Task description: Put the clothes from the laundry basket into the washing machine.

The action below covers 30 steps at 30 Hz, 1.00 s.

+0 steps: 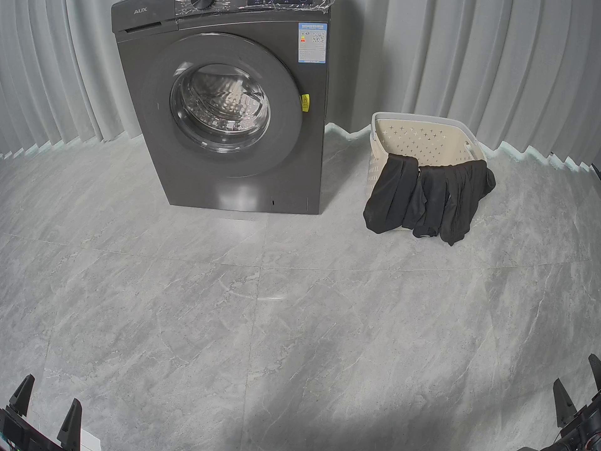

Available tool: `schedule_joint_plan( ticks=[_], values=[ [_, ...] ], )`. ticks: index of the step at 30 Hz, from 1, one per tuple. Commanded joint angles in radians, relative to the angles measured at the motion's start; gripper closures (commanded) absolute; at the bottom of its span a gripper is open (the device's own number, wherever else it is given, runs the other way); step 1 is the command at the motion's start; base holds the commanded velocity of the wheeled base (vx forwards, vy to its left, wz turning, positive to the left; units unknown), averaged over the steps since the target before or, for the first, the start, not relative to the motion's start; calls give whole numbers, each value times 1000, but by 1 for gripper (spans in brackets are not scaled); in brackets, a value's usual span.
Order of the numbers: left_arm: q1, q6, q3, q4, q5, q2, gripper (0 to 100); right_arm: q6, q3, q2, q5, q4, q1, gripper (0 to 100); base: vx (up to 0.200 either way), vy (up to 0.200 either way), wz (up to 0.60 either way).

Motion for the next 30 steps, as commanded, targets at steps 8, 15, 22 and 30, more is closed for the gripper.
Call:
schedule_joint_plan(
  ticks=[8, 15, 22, 30],
  values=[
    [2, -2, 16, 0, 0, -16, 0, 0, 18, -16, 0, 0, 0, 0, 200, 0, 0],
    [2, -3, 16, 0, 0, -16, 0, 0, 18, -16, 0, 0, 0, 0, 200, 0, 0],
    [0, 3, 16, 0, -1, -16, 0, 0, 16, -16, 0, 0, -2, 0, 200, 0, 0],
    [0, 7, 16, 0, -3, -18, 0, -5, 15, -16, 2, 7, -2, 0, 25, 0, -225]
  ],
)
